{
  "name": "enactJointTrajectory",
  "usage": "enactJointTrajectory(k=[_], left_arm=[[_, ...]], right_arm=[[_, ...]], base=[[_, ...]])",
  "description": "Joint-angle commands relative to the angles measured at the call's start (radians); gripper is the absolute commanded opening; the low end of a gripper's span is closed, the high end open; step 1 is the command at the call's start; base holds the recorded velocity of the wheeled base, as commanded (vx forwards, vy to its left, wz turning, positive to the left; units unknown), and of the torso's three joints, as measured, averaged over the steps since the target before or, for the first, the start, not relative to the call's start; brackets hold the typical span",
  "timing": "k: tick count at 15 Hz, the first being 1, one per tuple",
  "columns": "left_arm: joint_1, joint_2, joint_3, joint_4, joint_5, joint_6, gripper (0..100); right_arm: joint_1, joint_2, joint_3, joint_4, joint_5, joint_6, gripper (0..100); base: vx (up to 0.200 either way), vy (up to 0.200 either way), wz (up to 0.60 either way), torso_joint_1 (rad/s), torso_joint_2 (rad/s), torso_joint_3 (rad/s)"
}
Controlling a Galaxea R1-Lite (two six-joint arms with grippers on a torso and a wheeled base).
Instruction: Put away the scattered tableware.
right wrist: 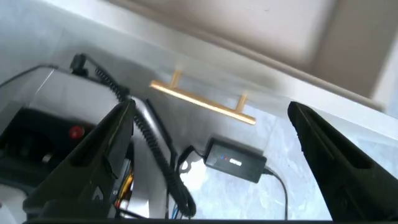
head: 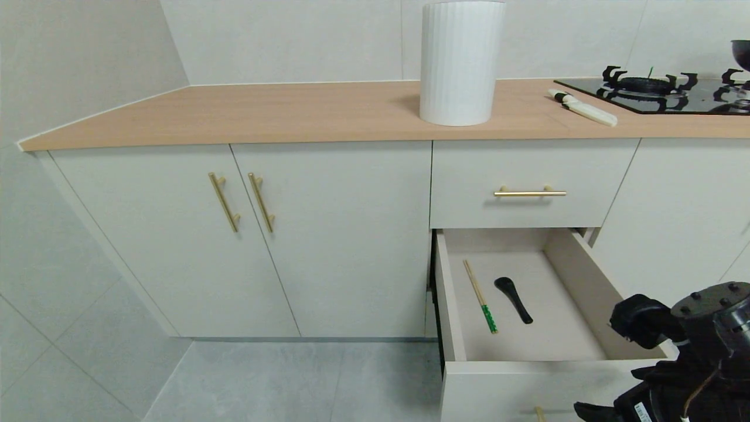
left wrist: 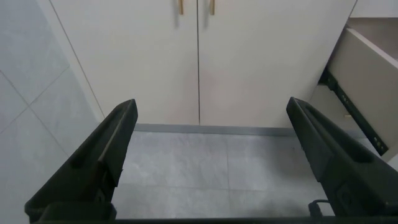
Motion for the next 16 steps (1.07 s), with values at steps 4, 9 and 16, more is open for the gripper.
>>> enactJointTrajectory(k=[4, 9, 16], left_arm=[[0.001, 0.000, 0.000, 0.001, 0.001, -0.001, 100], [0.001, 0.000, 0.000, 0.001, 0.001, -0.001, 100], [0.000, 0.000, 0.000, 0.001, 0.001, -0.001, 100]], right_arm=[[0.025, 0.109, 0.013, -0.007, 0.003, 0.007, 100], [0.024, 0.186, 0.008, -0.054, -0.003, 0.047, 100], [0.001, 0.221, -0.012, -0.119, -0.014, 0.099, 100]], base=[[0.000, 0.000, 0.00, 0.000, 0.00, 0.000], [0.000, 0.000, 0.00, 0.000, 0.00, 0.000], [0.000, 0.000, 0.00, 0.000, 0.00, 0.000]])
